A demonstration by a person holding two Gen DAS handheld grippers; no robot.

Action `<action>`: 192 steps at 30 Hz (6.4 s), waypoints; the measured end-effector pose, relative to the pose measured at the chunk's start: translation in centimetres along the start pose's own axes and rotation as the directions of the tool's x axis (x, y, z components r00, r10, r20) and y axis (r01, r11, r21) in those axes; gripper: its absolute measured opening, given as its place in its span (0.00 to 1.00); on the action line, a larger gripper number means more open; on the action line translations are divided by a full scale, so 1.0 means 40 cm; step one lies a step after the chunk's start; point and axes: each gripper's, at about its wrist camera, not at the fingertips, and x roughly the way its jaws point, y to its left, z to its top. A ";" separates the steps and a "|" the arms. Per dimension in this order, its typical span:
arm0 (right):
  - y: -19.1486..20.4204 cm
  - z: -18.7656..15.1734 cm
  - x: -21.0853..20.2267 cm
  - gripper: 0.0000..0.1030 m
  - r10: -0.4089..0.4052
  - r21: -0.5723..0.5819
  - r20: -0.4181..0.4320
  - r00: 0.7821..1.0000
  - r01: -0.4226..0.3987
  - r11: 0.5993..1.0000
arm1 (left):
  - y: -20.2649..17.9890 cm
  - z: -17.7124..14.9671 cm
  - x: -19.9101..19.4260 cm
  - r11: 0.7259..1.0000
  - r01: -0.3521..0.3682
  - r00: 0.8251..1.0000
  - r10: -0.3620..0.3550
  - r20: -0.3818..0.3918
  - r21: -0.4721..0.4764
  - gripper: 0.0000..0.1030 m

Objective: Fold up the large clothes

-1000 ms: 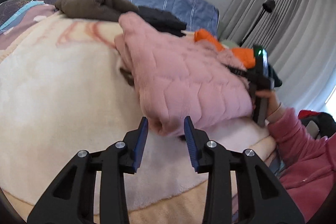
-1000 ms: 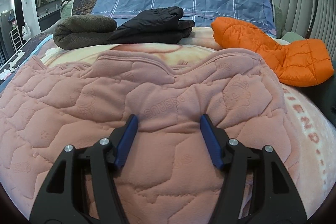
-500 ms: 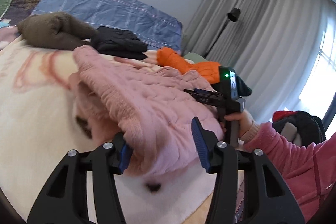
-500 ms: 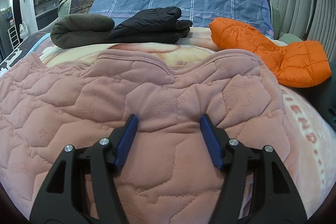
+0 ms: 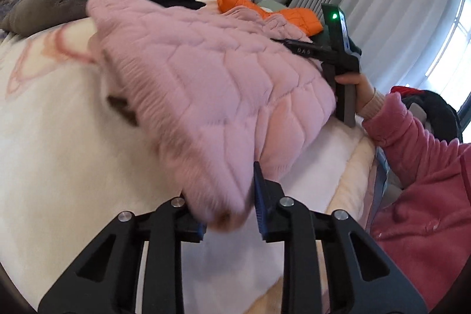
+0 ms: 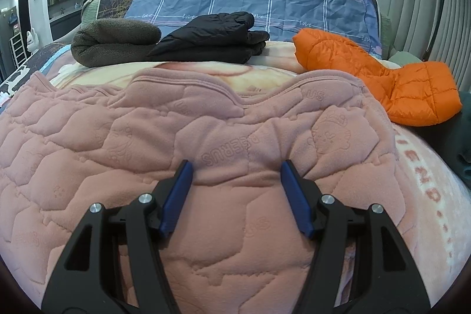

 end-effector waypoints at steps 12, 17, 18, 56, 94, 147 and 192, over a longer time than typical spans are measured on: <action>0.001 0.002 -0.001 0.62 0.001 0.005 0.006 1.000 -0.001 1.000 | -0.047 0.005 -0.127 0.971 -0.239 0.967 0.236 0.098 0.023 0.29; 0.003 0.000 -0.003 0.62 0.001 0.007 0.009 1.000 -0.001 1.000 | -0.078 0.080 -0.213 0.956 -0.293 0.910 0.284 0.302 -0.014 0.29; 0.004 0.001 -0.003 0.62 0.002 0.007 0.010 1.000 -0.002 1.000 | -0.080 0.097 -0.210 0.957 -0.288 0.907 0.279 0.316 -0.018 0.29; 0.170 0.156 0.208 0.32 0.185 0.170 -0.267 0.946 -0.143 0.975 | 0.037 0.282 0.171 0.888 -0.448 0.880 0.459 0.123 -0.110 0.48; 0.160 -0.164 -0.178 0.31 0.214 0.188 -0.205 0.955 -0.176 0.966 | 0.020 0.266 0.162 0.876 -0.473 0.862 0.482 0.158 -0.094 0.49; -0.312 -0.272 -0.220 0.41 -0.016 0.533 -0.179 0.984 0.111 0.839 | 0.015 0.243 0.151 0.883 -0.461 0.860 0.470 0.199 -0.089 0.52; 0.707 -0.302 -0.292 0.79 0.155 -0.861 0.163 0.974 0.063 0.505 | 0.340 0.225 0.120 0.889 0.062 0.985 0.018 0.171 -0.454 0.80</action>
